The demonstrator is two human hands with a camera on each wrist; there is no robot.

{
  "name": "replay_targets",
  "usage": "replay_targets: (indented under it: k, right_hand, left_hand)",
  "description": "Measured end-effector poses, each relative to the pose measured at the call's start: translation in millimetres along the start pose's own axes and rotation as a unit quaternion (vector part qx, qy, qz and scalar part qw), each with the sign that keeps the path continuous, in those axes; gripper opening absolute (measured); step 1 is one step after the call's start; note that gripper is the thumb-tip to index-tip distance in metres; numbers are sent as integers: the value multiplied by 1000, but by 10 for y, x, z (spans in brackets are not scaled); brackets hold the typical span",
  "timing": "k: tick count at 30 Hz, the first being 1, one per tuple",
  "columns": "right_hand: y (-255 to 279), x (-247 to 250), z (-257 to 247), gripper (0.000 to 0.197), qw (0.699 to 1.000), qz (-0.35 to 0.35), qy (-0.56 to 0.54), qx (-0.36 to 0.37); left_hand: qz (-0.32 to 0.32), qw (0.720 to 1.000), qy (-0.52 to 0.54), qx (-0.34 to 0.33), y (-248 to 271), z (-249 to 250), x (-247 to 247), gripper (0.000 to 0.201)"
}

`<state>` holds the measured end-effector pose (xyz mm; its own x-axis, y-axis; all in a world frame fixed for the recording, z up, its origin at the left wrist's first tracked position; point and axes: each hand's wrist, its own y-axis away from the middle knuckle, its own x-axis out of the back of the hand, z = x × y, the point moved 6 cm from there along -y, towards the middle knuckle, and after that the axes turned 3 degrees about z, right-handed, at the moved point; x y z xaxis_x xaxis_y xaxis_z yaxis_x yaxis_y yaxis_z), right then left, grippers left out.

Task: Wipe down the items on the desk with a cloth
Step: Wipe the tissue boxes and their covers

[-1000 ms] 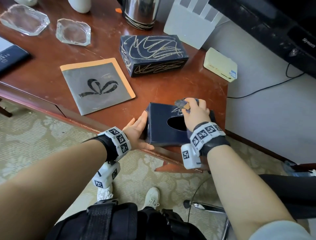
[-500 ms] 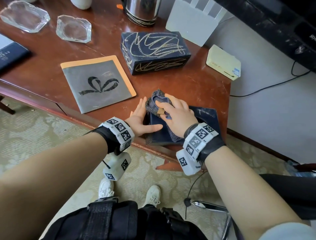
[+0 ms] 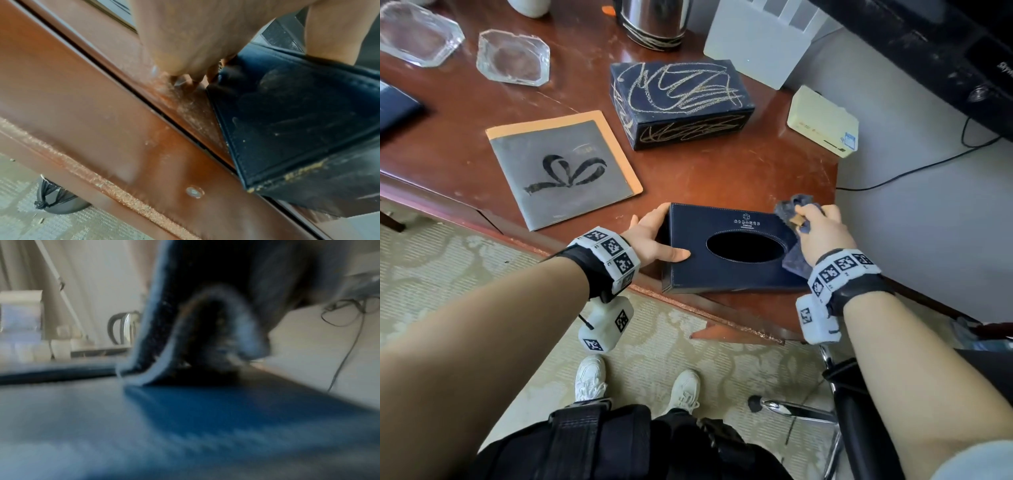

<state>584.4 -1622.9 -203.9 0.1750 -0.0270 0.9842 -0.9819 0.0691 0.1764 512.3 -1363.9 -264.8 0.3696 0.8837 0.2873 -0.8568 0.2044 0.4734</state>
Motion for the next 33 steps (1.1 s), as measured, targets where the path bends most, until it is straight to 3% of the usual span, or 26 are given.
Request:
replay_targets:
  k: [2, 5, 7, 10, 13, 15, 22, 24, 29, 31, 33]
  right_hand:
    - [10, -1, -208, 36, 999, 8, -25, 18]
    - [197, -146, -831, 36, 988, -17, -50, 143]
    - [307, -218, -1019, 41, 981, -25, -52, 188]
    - [241, -173, -655, 41, 988, -21, -37, 148]
    - [125, -48, -16, 37, 999, -10, -25, 26]
    - [123, -3, 105, 36, 1000, -1, -17, -13]
    - [392, -149, -831, 45, 989, -25, -37, 141]
    - [367, -126, -687, 43, 990, -33, -33, 132]
    - [250, 21, -72, 45, 998, -39, 48, 13]
    - [252, 17, -223, 43, 998, -41, 53, 23]
    - [336, -52, -588, 38, 996, -34, 9, 85]
  left_hand:
    - [4, 1000, -1, -5, -21, 1, -5, 94]
    - [6, 1000, 2, 4, -34, -19, -7, 93]
    - [4, 1000, 7, 9, -56, -54, -8, 94]
    - [0, 1000, 13, 16, -70, -89, -10, 91]
    - [3, 999, 34, 15, -53, -79, -16, 90]
    - [3, 999, 42, 10, -50, -70, -29, 89]
    - [4, 999, 42, 20, -78, -112, -34, 93]
    - [0, 999, 37, 17, -86, -126, -30, 93]
    - [-5, 999, 37, -4, -77, -102, -44, 91]
    - [-5, 999, 40, 8, -70, -98, -40, 92]
    - [-1, 999, 45, 15, -68, -83, -39, 94]
